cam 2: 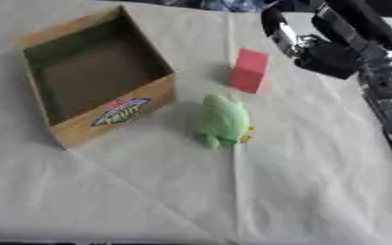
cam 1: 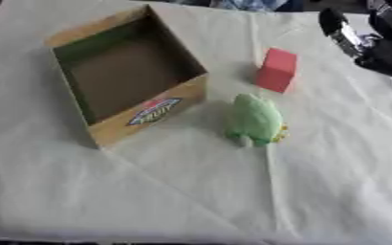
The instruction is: Pick up objects on the table and place them in the box.
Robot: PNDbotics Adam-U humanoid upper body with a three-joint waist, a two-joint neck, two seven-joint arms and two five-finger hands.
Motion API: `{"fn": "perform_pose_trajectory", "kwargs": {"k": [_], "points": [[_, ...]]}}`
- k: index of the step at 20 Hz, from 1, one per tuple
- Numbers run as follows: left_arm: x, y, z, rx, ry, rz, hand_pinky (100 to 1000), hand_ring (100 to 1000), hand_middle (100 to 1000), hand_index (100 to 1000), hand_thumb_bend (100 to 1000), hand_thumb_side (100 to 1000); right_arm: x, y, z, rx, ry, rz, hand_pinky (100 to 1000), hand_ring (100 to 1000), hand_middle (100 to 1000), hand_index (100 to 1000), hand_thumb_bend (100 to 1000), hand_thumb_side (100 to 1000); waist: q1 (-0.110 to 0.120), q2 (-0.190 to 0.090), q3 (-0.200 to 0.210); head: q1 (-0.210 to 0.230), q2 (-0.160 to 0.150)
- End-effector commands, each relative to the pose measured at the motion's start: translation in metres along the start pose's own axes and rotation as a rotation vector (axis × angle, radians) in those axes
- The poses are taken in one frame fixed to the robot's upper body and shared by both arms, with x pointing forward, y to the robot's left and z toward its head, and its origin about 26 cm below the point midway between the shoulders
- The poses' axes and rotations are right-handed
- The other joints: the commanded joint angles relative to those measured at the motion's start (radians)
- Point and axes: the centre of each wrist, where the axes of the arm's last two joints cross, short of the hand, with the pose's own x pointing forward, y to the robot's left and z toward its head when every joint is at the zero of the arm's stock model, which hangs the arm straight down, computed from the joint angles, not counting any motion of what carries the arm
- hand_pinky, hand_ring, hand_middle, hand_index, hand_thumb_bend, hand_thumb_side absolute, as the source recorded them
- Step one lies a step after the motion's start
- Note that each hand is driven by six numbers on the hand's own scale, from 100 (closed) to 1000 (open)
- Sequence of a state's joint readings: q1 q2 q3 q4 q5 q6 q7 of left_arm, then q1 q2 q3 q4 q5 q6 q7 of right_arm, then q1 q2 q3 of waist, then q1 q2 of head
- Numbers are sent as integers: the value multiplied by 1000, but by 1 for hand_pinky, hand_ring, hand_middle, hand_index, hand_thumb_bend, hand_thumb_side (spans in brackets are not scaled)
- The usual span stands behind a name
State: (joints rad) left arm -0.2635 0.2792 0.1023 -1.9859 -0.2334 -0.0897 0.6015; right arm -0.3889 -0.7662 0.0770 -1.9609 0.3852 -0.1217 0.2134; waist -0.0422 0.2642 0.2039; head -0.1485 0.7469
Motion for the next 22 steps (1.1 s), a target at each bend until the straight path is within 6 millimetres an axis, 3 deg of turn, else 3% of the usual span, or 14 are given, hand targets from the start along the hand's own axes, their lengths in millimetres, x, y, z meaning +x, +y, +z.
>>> {"fn": "perform_pose_trajectory", "kwargs": {"k": [1,8,15,18,22], "points": [[4,3,-6,-9,-33,-8,627,791,1000,742,352,1000,6,-11,-3,65,-9,73,872,815,796,865,100,1000,2,-20,1,0,3],[5,3,-6,-11,-30,-5,627,791,1000,741,351,1000,9,-4,-2,167,8,68,885,825,783,861,187,1000,1,-19,3,0,2],[5,2,-6,-11,-26,-1,626,791,1000,739,349,1000,9,9,-4,315,47,39,903,841,797,906,483,1000,2,-17,5,-10,0],[5,2,-5,-11,-22,0,626,791,1000,738,347,1000,9,12,-5,349,68,36,900,838,785,916,503,993,3,-16,6,-14,1],[5,2,-5,-12,-19,2,625,791,1000,737,348,1000,10,20,-8,380,88,27,895,835,787,931,503,920,2,-15,7,-18,1]]}}
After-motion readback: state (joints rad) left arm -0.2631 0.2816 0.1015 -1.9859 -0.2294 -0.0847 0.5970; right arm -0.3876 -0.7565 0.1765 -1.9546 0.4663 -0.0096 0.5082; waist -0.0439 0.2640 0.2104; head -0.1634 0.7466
